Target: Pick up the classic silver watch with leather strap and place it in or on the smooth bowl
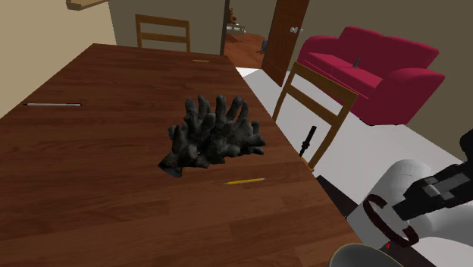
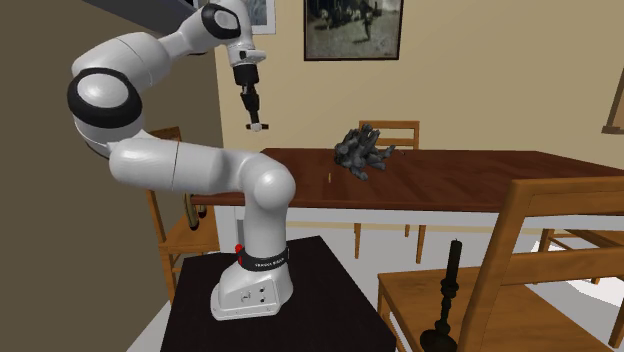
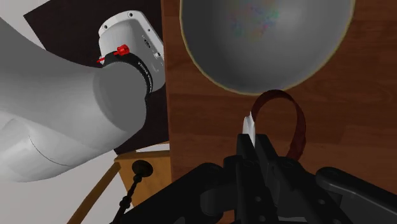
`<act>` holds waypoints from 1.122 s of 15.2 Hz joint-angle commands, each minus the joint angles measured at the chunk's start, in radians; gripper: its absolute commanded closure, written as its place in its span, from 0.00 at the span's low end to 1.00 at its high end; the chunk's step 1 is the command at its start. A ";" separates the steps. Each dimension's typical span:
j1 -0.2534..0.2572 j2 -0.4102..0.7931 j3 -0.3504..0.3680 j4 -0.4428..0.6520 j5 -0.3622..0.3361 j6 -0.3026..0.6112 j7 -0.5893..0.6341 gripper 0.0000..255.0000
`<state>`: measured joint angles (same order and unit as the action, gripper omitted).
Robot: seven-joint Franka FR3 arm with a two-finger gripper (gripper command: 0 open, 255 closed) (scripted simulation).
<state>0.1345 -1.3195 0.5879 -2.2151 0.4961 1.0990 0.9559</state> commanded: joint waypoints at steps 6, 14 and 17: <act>0.016 -0.039 0.065 0.116 0.120 -0.108 0.147 1.00; 0.047 -0.124 0.107 -0.007 0.168 -0.063 0.142 1.00; 0.059 -0.154 0.126 -0.050 0.189 -0.047 0.142 1.00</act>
<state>0.1904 -1.4634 0.7063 -2.2503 0.6766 1.0454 1.0981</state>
